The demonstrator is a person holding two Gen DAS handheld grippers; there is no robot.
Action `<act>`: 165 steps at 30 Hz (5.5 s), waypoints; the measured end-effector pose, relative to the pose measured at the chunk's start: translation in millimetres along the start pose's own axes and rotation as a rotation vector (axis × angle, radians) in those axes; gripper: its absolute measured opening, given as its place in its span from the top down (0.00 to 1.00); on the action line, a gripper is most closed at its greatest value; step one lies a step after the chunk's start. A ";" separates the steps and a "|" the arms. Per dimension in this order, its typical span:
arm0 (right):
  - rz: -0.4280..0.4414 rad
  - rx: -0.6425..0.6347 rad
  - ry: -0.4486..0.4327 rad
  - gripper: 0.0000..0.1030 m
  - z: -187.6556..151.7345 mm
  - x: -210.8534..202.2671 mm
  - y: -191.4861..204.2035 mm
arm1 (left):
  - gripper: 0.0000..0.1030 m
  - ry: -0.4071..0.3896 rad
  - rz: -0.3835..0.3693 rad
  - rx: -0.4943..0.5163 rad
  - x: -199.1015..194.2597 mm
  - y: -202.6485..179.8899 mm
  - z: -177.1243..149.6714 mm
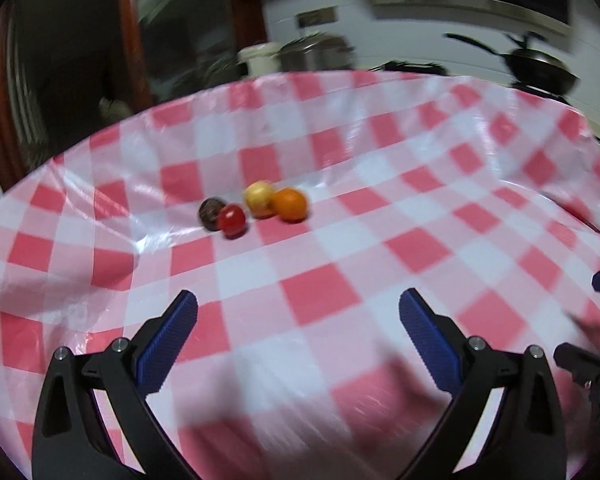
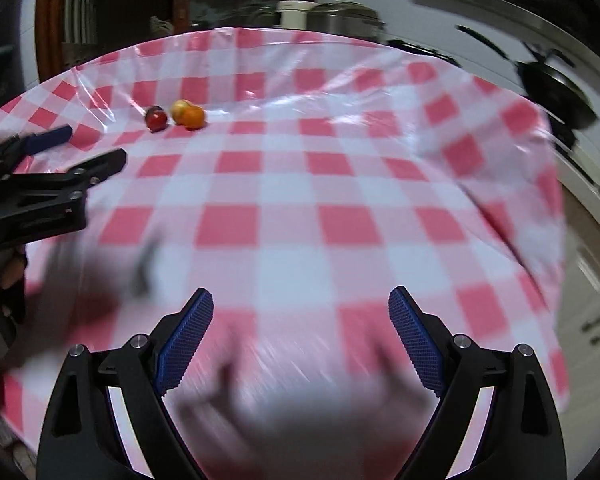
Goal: Organize fruits
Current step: 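Move both tools back over the remaining fruits on the table, then grasp the small orange with the right tool while the left tool grasps the red tomato, then carry the orange and the red tomato over to the white box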
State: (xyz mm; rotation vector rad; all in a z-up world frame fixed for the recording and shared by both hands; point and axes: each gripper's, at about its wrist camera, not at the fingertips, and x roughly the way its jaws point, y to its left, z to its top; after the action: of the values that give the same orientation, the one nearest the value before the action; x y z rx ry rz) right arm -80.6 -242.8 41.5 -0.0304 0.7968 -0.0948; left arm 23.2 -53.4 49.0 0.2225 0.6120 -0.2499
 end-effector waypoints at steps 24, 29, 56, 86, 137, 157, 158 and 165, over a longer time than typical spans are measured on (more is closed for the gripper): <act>0.195 -0.061 0.099 0.20 190.2 218.3 125.2 | 0.02 -0.028 -0.008 -0.356 35.7 119.3 -2.6; 0.198 -0.127 0.106 0.28 209.6 238.8 142.6 | 0.02 -0.012 -0.031 -0.403 38.8 127.5 -5.8; 0.391 0.316 -0.056 0.60 133.5 153.3 51.3 | 0.18 0.193 0.016 -0.371 165.6 91.4 66.3; 0.410 0.283 -0.060 0.60 132.7 161.0 58.4 | 0.65 -0.001 0.009 -0.415 21.2 96.8 -10.2; -0.044 0.160 -0.014 0.60 -107.7 -78.7 -95.5 | 0.65 -0.050 -0.344 0.186 -158.0 -180.2 -78.3; -0.180 0.386 0.054 0.60 -198.4 -100.9 -198.4 | 0.65 -0.008 -0.583 0.578 -188.8 -340.6 -109.4; -0.186 0.401 0.065 0.60 -205.6 -100.0 -203.7 | 0.65 0.001 -0.595 0.601 -188.6 -349.9 -113.4; -0.217 0.464 0.130 0.60 -243.5 -94.0 -227.9 | 0.65 0.082 -0.644 0.717 -178.6 -396.4 -141.7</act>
State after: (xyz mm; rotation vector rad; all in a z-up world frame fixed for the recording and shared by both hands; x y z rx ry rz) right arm -336.8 -458.5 -47.3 0.3314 0.8833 -0.4890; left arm -311.1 -359.6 -10.5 0.7277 0.6443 -1.0914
